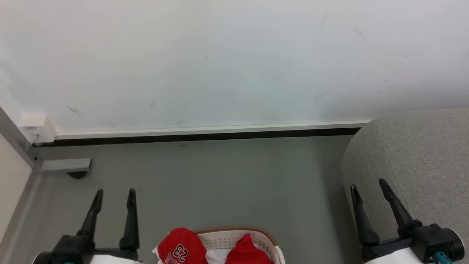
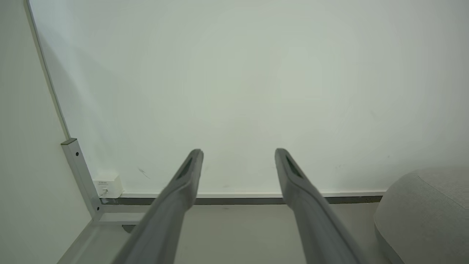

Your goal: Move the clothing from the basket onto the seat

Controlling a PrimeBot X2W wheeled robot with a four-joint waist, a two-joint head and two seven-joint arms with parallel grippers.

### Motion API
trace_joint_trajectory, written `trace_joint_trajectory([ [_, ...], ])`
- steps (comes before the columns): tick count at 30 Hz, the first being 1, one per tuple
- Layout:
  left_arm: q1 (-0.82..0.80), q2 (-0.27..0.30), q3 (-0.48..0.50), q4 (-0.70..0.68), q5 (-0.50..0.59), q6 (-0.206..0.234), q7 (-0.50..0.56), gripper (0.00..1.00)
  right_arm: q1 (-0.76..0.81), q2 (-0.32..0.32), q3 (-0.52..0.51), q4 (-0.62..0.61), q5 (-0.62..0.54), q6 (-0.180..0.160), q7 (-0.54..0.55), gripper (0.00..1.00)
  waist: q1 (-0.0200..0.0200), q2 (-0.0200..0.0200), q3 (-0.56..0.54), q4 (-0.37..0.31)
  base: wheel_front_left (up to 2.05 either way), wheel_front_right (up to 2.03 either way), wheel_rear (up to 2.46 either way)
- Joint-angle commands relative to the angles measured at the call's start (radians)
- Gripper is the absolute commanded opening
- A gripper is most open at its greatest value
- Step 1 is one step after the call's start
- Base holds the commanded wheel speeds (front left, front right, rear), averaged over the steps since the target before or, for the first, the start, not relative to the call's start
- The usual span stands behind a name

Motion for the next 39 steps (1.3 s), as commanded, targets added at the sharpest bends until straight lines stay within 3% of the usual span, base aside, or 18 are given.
trace_joint_trajectory([
  [1,0.009,0.009,0.001,-0.007,0.020,0.004,-0.008,1.00,-0.008,0.001,0.001,-0.005,-0.013,-0.002,-0.008,1.00,0.0000,0.0000,0.000,0.000,0.00,0.00,0.00],
  [13,0.014,0.010,0.002,-0.013,0.096,0.008,-0.027,1.00,-0.006,0.002,0.014,-0.026,-0.078,-0.002,-0.028,1.00,0.0000,0.0000,0.004,-0.008,0.00,0.00,0.00],
  [30,0.010,-0.008,0.018,0.001,0.065,-0.006,-0.026,1.00,-0.003,0.003,0.004,-0.025,-0.052,-0.002,-0.025,1.00,0.0000,0.0000,0.008,-0.013,0.00,0.00,0.00],
  [39,-0.013,-0.013,0.015,0.043,0.045,-0.037,-0.025,1.00,-0.027,-0.007,0.007,-0.028,-0.031,-0.002,-0.025,1.00,0.0000,0.0000,0.050,-0.055,0.00,0.00,0.00],
])
